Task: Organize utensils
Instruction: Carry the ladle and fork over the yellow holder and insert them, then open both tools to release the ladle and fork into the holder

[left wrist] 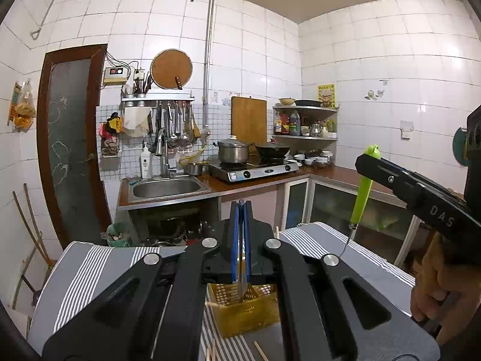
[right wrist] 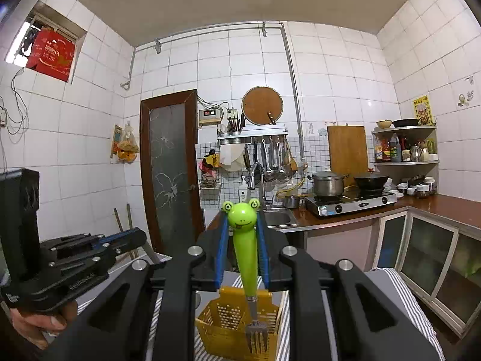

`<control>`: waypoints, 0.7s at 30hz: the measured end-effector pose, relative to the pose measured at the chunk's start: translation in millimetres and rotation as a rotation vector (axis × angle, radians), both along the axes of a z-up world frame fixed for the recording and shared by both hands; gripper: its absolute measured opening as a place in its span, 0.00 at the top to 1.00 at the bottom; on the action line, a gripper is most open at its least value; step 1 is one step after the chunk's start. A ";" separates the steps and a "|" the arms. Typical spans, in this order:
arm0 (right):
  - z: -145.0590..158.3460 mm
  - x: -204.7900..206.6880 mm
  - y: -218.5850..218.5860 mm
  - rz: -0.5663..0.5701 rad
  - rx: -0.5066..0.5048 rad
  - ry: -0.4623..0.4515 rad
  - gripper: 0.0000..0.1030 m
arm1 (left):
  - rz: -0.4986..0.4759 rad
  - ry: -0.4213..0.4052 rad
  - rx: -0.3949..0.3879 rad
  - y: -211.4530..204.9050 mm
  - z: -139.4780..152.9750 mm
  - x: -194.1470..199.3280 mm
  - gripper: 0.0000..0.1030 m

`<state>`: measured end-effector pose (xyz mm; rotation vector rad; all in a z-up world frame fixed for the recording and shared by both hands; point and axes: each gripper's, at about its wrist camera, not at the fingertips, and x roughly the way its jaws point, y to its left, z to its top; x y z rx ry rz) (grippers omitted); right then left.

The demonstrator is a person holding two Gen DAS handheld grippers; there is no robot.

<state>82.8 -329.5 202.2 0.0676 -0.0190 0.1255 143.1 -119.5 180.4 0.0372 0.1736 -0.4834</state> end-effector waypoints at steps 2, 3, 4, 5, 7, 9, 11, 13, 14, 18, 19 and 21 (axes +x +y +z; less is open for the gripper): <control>2.3 6.0 -1.7 0.005 0.010 -0.008 0.82 | 0.006 0.000 -0.009 -2.0 1.4 7.3 0.98; 3.7 10.1 -1.3 0.009 0.008 -0.012 0.82 | 0.010 0.001 -0.013 -2.9 2.1 11.3 0.98; 4.4 13.3 -1.6 0.012 0.007 -0.015 0.82 | 0.013 0.000 -0.014 -3.9 1.5 12.5 0.98; 4.9 15.7 -1.5 0.015 0.007 -0.017 0.82 | 0.017 0.001 -0.015 -5.2 1.5 16.0 0.98; 4.7 23.3 -2.4 0.019 0.011 -0.017 0.82 | 0.021 0.009 -0.018 -7.9 0.9 21.8 0.98; 1.5 30.1 -4.7 0.021 0.022 -0.016 0.82 | 0.022 0.017 -0.015 -11.3 -2.2 28.3 0.98; -4.3 35.1 -5.1 0.020 0.025 -0.016 0.82 | 0.022 0.028 -0.012 -13.3 -7.5 34.0 0.98; -10.7 40.2 -6.4 0.030 0.031 -0.017 0.82 | 0.020 0.040 -0.010 -14.7 -10.5 42.2 0.98; -13.6 43.4 -6.9 0.036 0.034 -0.015 0.82 | 0.019 0.044 -0.011 -14.6 -11.6 44.6 0.98; -25.1 58.1 -8.1 0.049 0.023 -0.001 0.82 | 0.010 0.061 -0.004 -20.7 -18.7 55.3 0.98; -26.9 60.2 -9.3 0.049 0.025 0.000 0.82 | 0.008 0.068 -0.002 -22.6 -21.5 58.4 0.98; -31.7 64.1 -13.1 0.048 0.034 0.010 0.82 | 0.009 0.078 -0.001 -24.5 -25.8 62.7 0.98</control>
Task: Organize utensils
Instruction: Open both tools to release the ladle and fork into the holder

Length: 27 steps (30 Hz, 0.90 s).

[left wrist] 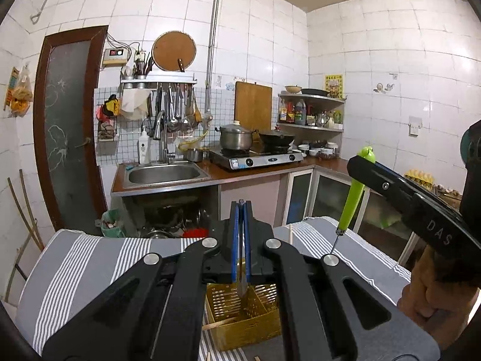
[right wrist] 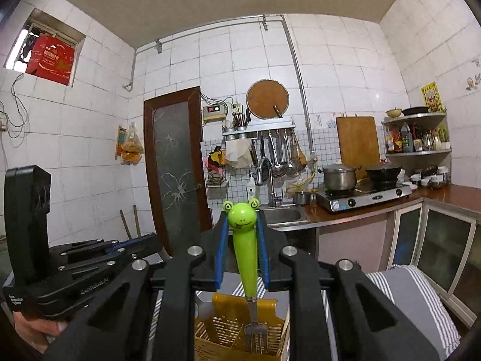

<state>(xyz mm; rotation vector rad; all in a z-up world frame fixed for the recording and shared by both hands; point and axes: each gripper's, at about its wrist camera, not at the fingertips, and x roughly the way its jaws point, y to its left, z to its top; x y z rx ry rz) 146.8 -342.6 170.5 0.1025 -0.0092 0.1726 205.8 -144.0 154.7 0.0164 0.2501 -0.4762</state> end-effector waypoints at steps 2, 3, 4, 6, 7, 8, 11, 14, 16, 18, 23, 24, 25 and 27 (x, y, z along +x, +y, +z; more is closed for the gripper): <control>-4.5 3.9 -3.9 -0.010 0.002 0.011 0.82 | 0.000 0.011 -0.001 -2.0 -4.2 2.7 0.98; -7.2 6.2 -4.6 -0.015 0.000 0.019 0.82 | 0.003 0.014 0.001 -3.3 -5.5 4.1 0.98; -9.5 8.6 -5.6 -0.020 0.000 0.026 0.82 | 0.005 0.016 0.004 -4.6 -6.7 4.5 0.98; -11.7 10.8 -9.0 -0.027 0.012 0.025 0.82 | 0.005 0.017 0.013 -6.6 -8.5 5.1 0.98; -12.4 11.7 -10.4 -0.025 0.018 0.024 0.82 | 0.008 0.018 0.015 -7.0 -9.2 6.0 0.98; -13.0 12.6 -11.2 -0.022 0.021 0.023 0.82 | 0.010 0.022 0.014 -7.5 -9.9 6.6 0.98; -15.2 14.8 -11.5 -0.020 0.030 0.018 0.82 | 0.014 0.034 0.019 -6.7 -13.2 9.2 0.98; -18.7 16.5 -8.5 -0.007 0.038 0.007 0.82 | 0.012 0.052 0.022 -6.7 -16.0 11.9 0.98; -22.5 18.6 -7.1 -0.003 0.037 -0.005 0.82 | 0.013 0.059 0.026 -7.3 -19.3 14.8 0.98; -27.3 24.2 -5.8 -0.002 0.032 0.004 0.82 | 0.012 0.078 0.039 -9.6 -26.2 16.8 0.98; -41.5 41.7 -2.4 -0.004 0.023 0.064 0.82 | 0.004 0.149 0.061 -11.6 -39.8 34.4 0.98; -43.8 46.3 -3.3 -0.004 0.026 0.088 0.82 | 0.005 0.166 0.061 -11.8 -43.0 38.6 0.98; -45.6 49.4 -4.5 -0.008 0.031 0.106 0.82 | 0.013 0.174 0.057 -11.4 -44.3 41.5 0.98; -47.9 52.3 -9.7 -0.018 0.052 0.126 0.76 | 0.037 0.192 0.048 -8.1 -47.7 47.9 0.83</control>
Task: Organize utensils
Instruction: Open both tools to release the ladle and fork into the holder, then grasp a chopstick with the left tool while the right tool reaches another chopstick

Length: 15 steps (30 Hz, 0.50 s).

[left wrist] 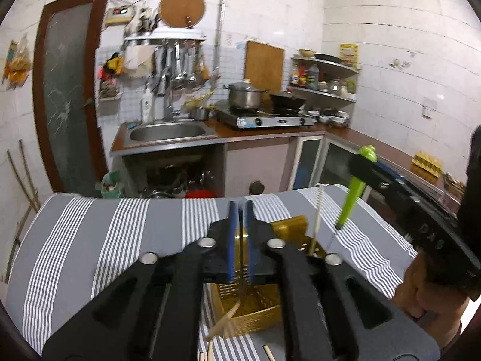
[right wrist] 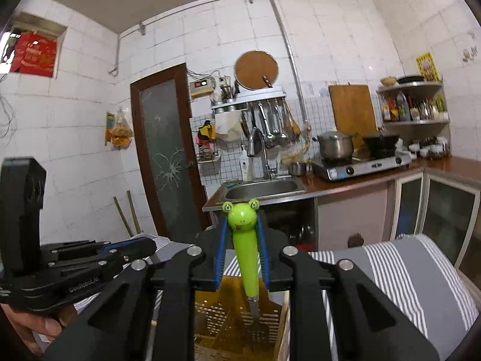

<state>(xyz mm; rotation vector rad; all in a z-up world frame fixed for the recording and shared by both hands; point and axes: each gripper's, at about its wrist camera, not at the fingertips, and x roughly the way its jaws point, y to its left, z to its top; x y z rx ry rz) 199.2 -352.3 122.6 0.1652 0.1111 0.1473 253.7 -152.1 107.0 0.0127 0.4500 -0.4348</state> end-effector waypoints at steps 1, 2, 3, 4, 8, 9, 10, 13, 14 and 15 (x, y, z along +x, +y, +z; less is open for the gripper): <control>0.2 -0.7 -3.0 -0.010 0.007 0.004 0.67 | 0.008 0.007 -0.006 3.0 -0.9 2.7 0.80; 1.6 -2.7 -6.3 -0.028 0.015 0.000 0.65 | 0.014 0.006 -0.009 4.9 -0.3 3.1 0.78; 4.7 -7.3 -11.0 -0.057 0.026 -0.009 0.65 | 0.022 0.002 -0.014 7.4 1.4 2.8 0.77; 8.4 -12.3 -15.9 -0.079 0.037 -0.020 0.65 | 0.023 -0.004 -0.023 10.3 4.1 0.7 0.76; 26.0 -36.4 -30.8 -0.144 0.062 -0.059 0.65 | 0.062 -0.070 -0.044 24.5 24.2 -12.6 0.64; 31.9 -44.5 -34.0 -0.159 0.061 -0.069 0.65 | 0.074 -0.093 -0.049 30.0 30.7 -17.1 0.62; 36.6 -51.8 -37.3 -0.164 0.060 -0.075 0.64 | 0.082 -0.104 -0.054 33.4 34.7 -20.2 0.62; 40.7 -64.7 -45.9 -0.193 0.042 -0.044 0.64 | 0.113 -0.132 -0.073 51.5 49.6 -29.9 0.59; 38.3 -67.3 -48.2 -0.200 0.031 -0.025 0.64 | 0.125 -0.133 -0.076 58.5 52.4 -32.2 0.58; 32.8 -69.1 -50.9 -0.202 0.009 0.012 0.64 | 0.133 -0.135 -0.069 62.6 53.4 -34.5 0.57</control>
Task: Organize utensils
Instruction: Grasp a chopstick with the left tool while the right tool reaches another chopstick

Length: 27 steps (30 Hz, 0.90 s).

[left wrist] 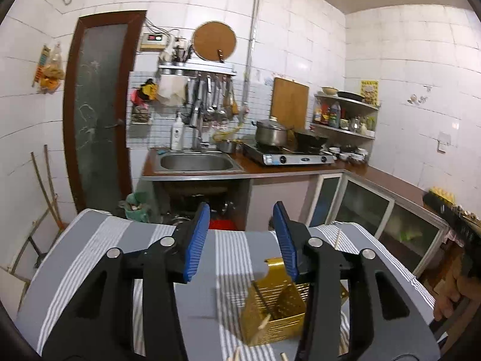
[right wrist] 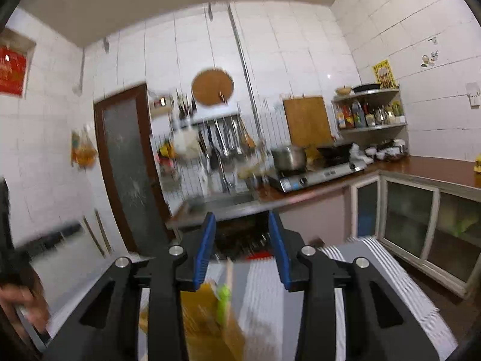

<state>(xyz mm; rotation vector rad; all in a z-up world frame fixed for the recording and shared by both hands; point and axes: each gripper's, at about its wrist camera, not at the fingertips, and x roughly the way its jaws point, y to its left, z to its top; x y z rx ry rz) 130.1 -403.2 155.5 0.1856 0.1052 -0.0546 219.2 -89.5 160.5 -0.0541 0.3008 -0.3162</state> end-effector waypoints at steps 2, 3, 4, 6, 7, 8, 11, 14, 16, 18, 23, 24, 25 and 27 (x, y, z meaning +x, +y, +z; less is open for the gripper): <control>-13.9 -2.3 -6.8 -0.012 -0.016 0.066 0.64 | 0.017 0.008 0.035 7.7 -1.7 -3.2 0.57; -22.9 -2.2 -10.8 -0.012 -0.023 0.105 0.64 | 0.020 0.019 0.050 11.5 -5.1 -4.4 0.57; -30.8 -2.9 -13.5 -0.012 -0.026 0.129 0.64 | 0.019 0.032 0.069 14.7 -9.1 -4.6 0.57; -54.6 -2.8 -19.5 -0.018 -0.029 0.210 0.64 | 0.024 0.068 0.110 23.2 -24.0 -5.1 0.57; -65.1 -2.1 -19.8 -0.012 -0.032 0.242 0.64 | 0.029 0.091 0.119 29.3 -32.8 -6.1 0.57; -75.1 -1.9 -19.9 -0.005 -0.033 0.272 0.64 | 0.032 0.121 0.127 36.7 -44.3 -6.8 0.57; -106.4 2.2 -16.1 0.023 -0.031 0.379 0.65 | 0.014 0.223 0.136 55.1 -79.5 -4.3 0.57; -135.0 11.0 -6.0 0.070 -0.025 0.479 0.68 | -0.019 0.330 0.149 56.6 -118.8 1.5 0.57; -153.9 21.5 0.6 0.081 -0.026 0.550 0.75 | -0.051 0.394 0.162 48.3 -145.3 5.3 0.57; -169.9 32.0 7.4 0.078 -0.033 0.609 0.79 | -0.070 0.433 0.183 37.9 -163.3 8.2 0.57; -197.7 48.3 19.7 0.106 0.004 0.705 0.80 | -0.125 0.510 0.249 7.1 -202.2 12.7 0.57; -201.0 48.5 21.1 0.119 0.027 0.713 0.80 | -0.129 0.519 0.245 4.3 -203.7 15.4 0.57; -203.4 48.4 24.6 0.126 0.029 0.718 0.80 | -0.134 0.526 0.238 1.9 -204.2 17.4 0.57; -207.2 48.0 32.7 0.116 0.011 0.734 0.81 | -0.133 0.530 0.241 -3.2 -204.6 19.3 0.57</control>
